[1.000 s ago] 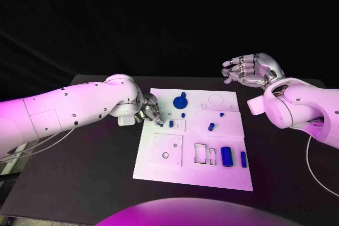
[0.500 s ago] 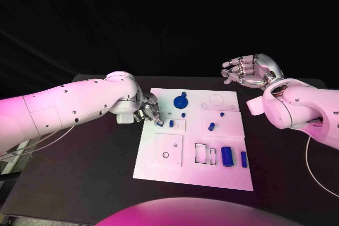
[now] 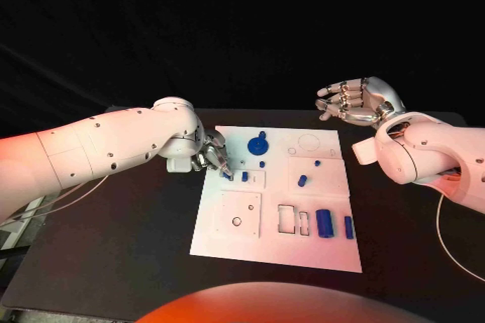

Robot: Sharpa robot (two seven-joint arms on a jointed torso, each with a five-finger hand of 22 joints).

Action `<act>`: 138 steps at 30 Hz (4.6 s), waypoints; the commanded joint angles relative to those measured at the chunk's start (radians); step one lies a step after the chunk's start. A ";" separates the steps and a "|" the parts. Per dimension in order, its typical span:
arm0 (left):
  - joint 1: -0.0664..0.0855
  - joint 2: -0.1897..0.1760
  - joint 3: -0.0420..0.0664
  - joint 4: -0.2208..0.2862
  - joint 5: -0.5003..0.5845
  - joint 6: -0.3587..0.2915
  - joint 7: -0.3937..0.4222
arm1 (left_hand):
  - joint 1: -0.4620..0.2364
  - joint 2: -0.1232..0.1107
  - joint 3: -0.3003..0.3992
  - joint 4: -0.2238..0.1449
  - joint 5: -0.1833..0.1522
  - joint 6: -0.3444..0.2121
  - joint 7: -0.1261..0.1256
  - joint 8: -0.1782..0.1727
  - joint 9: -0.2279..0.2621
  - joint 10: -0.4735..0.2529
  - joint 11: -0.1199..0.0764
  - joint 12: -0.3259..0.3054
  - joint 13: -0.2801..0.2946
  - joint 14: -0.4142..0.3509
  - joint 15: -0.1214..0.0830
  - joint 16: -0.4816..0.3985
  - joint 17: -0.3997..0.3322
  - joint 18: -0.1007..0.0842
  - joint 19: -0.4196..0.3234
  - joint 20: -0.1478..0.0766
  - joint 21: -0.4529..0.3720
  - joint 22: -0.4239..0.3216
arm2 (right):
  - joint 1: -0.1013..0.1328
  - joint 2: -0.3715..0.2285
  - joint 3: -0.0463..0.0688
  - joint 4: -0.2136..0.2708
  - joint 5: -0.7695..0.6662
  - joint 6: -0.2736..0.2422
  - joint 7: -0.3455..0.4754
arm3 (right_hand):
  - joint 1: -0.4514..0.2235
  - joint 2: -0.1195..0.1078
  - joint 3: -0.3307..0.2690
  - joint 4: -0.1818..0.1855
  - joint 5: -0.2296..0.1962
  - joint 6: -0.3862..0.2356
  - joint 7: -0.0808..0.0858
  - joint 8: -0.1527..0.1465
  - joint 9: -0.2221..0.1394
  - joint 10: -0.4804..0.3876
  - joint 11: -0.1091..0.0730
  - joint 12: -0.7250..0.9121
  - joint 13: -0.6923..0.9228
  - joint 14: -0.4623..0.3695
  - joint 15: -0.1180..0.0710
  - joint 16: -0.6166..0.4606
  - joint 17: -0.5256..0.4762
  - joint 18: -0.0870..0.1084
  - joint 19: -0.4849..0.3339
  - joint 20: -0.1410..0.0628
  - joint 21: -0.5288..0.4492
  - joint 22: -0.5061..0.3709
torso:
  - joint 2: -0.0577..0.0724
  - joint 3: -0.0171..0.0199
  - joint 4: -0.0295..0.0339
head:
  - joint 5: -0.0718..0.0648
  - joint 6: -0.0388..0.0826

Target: Assemble the parts on the task board

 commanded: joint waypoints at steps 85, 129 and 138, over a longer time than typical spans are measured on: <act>0.003 0.028 -0.004 -0.017 0.014 0.031 -0.004 | -0.006 0.004 0.194 -0.187 0.010 0.017 -0.010 0.004 -0.001 0.010 -0.003 -0.003 0.005 0.066 -0.005 0.001 0.118 -0.012 0.008 -0.001 0.010 0.012 | -0.001 0.001 0.000 0.002 -0.003 0.017 0.004 | -0.011 0.002 -0.001 -0.001 -0.003 0.005 0.005 -0.006 -0.001 0.005 0.001 -0.005 -0.001 0.004 0.005 -0.003 -0.001 0.004 -0.001 0.005 -0.003 -0.001 | -0.001 -0.0006 0.0011 | -0.003 -0.010; 0.003 0.031 -0.005 -0.018 0.020 0.037 -0.004 | -0.061 -0.010 0.201 -0.199 0.087 0.041 -0.018 0.015 0.001 0.038 -0.009 0.018 0.038 0.067 -0.010 0.001 0.118 -0.015 0.015 -0.004 0.022 0.033 | -0.001 0.001 0.000 0.001 -0.003 0.018 0.005 | -0.015 0.005 -0.003 -0.006 -0.003 0.006 0.005 -0.006 -0.004 0.010 0.000 -0.005 -0.019 0.010 0.004 -0.015 0.001 0.005 0.004 0.006 -0.011 -0.013 | -0.001 -0.0004 0.0003 | -0.001 -0.014; 0.003 0.034 -0.008 -0.020 0.015 0.045 -0.006 | -0.062 -0.010 0.199 -0.199 0.087 0.042 -0.019 0.016 0.001 0.042 -0.010 0.021 0.044 0.067 -0.010 0.001 0.118 -0.016 0.017 -0.005 0.024 0.037 | -0.002 0.001 0.000 0.001 -0.003 0.017 0.005 | -0.015 0.005 -0.003 -0.006 -0.003 0.006 0.005 -0.006 -0.004 0.010 0.000 -0.005 -0.019 0.010 0.004 -0.015 0.001 0.005 0.004 0.006 -0.011 -0.013 | 0.000 -0.0003 0.0006 | -0.001 -0.015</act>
